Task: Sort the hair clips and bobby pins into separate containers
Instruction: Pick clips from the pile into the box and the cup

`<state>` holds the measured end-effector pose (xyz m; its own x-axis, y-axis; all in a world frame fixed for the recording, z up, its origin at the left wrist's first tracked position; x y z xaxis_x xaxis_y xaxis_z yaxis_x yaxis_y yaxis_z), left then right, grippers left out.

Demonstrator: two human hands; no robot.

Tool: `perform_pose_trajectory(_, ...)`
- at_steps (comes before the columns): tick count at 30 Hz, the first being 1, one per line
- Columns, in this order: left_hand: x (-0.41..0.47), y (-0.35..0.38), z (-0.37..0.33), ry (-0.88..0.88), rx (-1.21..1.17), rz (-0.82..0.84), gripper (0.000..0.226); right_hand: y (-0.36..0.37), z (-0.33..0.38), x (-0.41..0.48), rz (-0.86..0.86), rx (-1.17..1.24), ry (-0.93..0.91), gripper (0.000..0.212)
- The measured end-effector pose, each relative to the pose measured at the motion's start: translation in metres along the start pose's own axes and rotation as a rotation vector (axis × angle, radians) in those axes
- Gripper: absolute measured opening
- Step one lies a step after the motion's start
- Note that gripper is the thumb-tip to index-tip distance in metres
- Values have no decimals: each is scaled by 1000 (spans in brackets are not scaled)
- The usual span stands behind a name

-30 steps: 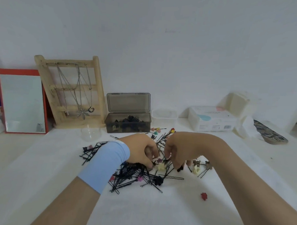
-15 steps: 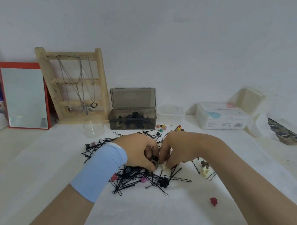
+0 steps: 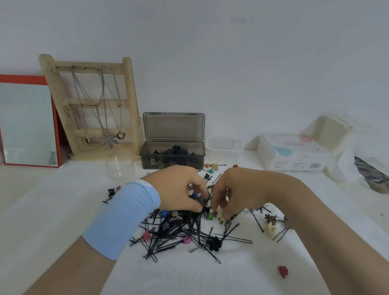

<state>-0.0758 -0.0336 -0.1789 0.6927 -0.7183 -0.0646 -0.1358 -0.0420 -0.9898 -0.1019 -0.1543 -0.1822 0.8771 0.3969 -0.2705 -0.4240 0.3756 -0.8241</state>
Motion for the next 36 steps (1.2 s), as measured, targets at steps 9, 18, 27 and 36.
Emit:
perform_pose_trajectory(9,-1,2,13,-108,-39,-50,16,-5,-9,-1,-75,-40,67,29)
perform_pose_trajectory(18,-4,-6,3,-113,-85,7,17,-13,-9,-6,-97,39,35,31)
perform_pose_trajectory(27,0,6,7,-82,-436,31,18,-8,-3,2,-147,139,-12,2)
perform_pose_trajectory(36,0,11,14,-102,-606,79,12,-14,-7,10,-308,351,-47,13)
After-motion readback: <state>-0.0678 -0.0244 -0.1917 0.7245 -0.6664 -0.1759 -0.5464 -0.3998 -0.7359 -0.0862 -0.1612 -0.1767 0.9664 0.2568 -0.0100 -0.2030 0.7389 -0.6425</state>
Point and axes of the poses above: each hand's wrist, its own x-axis towards the middle knuckle, its own y-axis out of the palm, z = x × y, the point moved 7 cm from there along x, towards the middle knuckle, and after that the axes turned 11 degrees about x, right-handed, at the moved point
